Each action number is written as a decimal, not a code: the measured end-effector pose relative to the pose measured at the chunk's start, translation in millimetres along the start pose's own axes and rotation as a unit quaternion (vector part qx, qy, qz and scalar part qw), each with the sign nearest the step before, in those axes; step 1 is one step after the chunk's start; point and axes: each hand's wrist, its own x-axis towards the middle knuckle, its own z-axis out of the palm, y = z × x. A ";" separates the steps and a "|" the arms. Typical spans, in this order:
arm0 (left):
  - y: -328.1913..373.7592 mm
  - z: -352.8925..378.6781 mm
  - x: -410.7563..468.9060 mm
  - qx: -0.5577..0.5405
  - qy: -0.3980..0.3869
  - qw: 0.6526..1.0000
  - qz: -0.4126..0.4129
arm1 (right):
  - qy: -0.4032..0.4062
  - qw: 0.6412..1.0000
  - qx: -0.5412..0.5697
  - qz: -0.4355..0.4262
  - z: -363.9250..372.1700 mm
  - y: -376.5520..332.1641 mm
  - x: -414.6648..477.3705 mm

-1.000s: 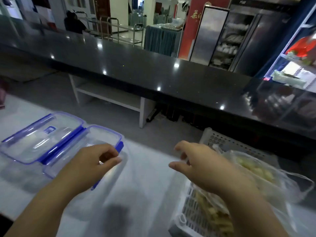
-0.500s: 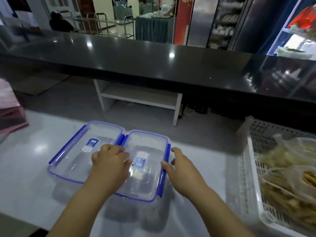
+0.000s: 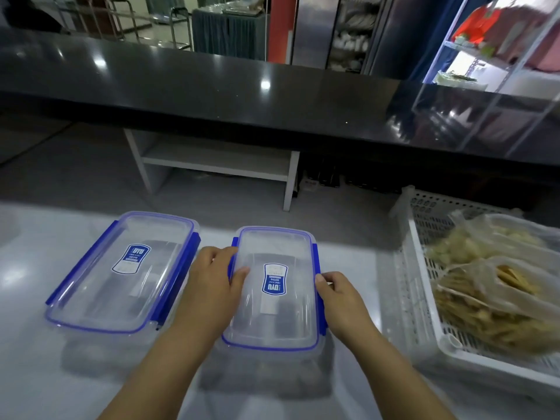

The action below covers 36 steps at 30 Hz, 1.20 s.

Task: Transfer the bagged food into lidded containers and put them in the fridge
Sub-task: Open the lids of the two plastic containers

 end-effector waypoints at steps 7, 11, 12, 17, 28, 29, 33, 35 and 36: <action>0.2 7.1 -3.8 -0.177 -0.033 0.972 -0.152 | 0.081 0.997 0.016 -0.007 10.3 11.5 -3.5; -5.6 8.1 -1.0 -0.197 -0.015 0.971 -0.137 | 0.096 0.994 -0.047 -0.032 9.5 8.9 -3.9; -5.9 8.0 -0.2 -0.192 -0.014 0.973 -0.130 | 0.096 0.993 -0.062 -0.035 10.0 8.6 -3.7; -12.6 6.6 4.5 -0.169 -0.008 0.976 -0.139 | 0.091 0.990 -0.105 -0.025 6.6 11.1 2.2; -20.8 8.9 -0.2 -0.207 -0.080 0.970 -0.101 | 0.049 0.997 -0.022 0.048 -6.2 24.9 7.6; -21.6 9.0 -0.8 -0.201 -0.079 0.972 -0.091 | 0.064 0.996 -0.053 0.031 -7.2 25.4 5.7; -20.5 4.9 -1.4 -0.196 -0.033 0.976 -0.093 | 0.128 0.988 -0.062 -0.059 -7.9 13.2 -5.6; -18.7 4.8 -0.5 -0.199 -0.031 0.975 -0.093 | 0.074 0.995 -0.027 -0.068 -6.6 4.1 -11.5; -17.6 4.4 -0.2 -0.202 -0.032 0.974 -0.094 | 0.044 0.996 -0.027 -0.070 -5.8 -0.1 -14.7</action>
